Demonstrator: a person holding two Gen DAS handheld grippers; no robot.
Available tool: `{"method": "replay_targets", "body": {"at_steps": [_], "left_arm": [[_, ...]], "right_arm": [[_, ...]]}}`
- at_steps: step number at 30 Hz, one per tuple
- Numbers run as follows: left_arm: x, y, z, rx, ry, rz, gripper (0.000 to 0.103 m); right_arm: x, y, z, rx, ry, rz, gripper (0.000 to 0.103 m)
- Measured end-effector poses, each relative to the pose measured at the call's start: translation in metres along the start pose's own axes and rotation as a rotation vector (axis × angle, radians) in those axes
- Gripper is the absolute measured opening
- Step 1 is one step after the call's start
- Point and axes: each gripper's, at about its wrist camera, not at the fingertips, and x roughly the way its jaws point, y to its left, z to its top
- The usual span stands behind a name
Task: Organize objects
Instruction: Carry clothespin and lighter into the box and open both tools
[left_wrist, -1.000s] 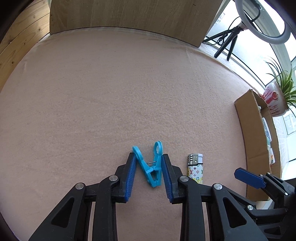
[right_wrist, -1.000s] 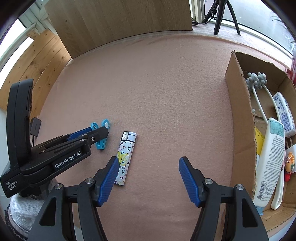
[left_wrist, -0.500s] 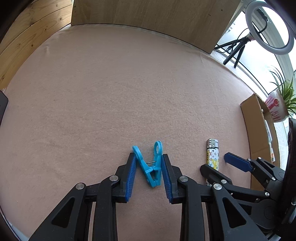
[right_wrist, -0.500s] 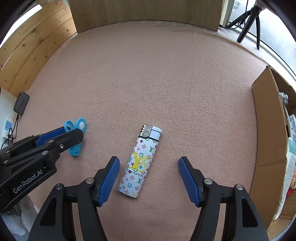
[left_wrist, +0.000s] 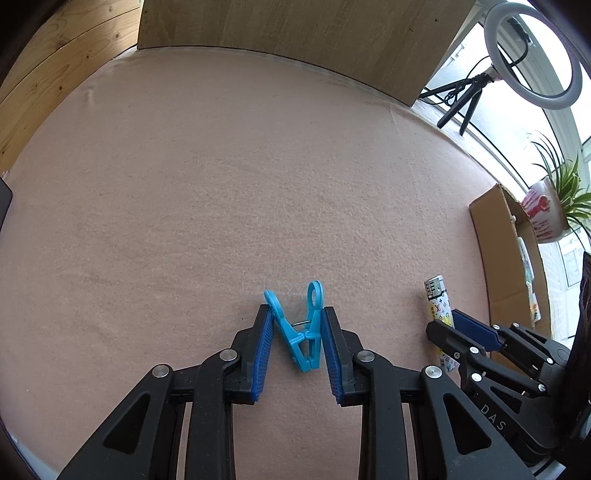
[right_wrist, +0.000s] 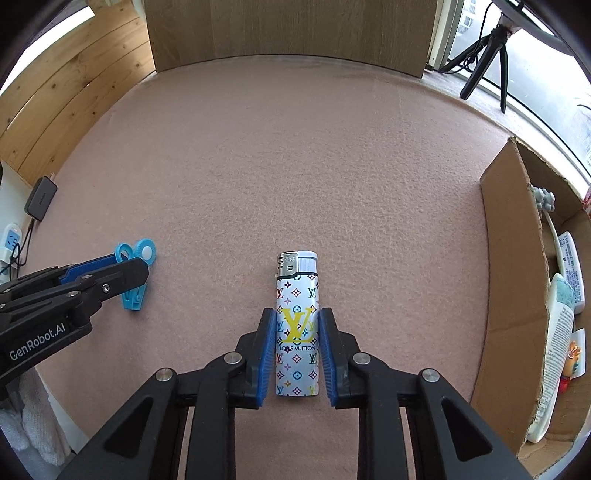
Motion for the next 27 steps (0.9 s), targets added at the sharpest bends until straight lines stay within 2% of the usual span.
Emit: {"method": "replay_targets", "body": {"at_steps": [3,10,20,27], "left_arm": [[-0.007,-0.005,0.0,0.013,-0.007,-0.01,0.028],[-0.01,-0.05,0.012,0.052,-0.025,-0.053,0.028],[-0.019,-0.132,0.026,0.149,-0.066,-0.118,0.028],[-0.007,-0.204,0.041,0.226,-0.077,-0.168,0.028]], "right_arm": [[-0.012,-0.008,-0.006,0.011,-0.02,0.006,0.021],[-0.046,-0.033,-0.011,0.063,-0.084,0.024,0.021],[-0.089,-0.08,-0.023,0.135,-0.167,0.004,0.021],[-0.112,-0.126,-0.041,0.216,-0.199,-0.019,0.021]]}}
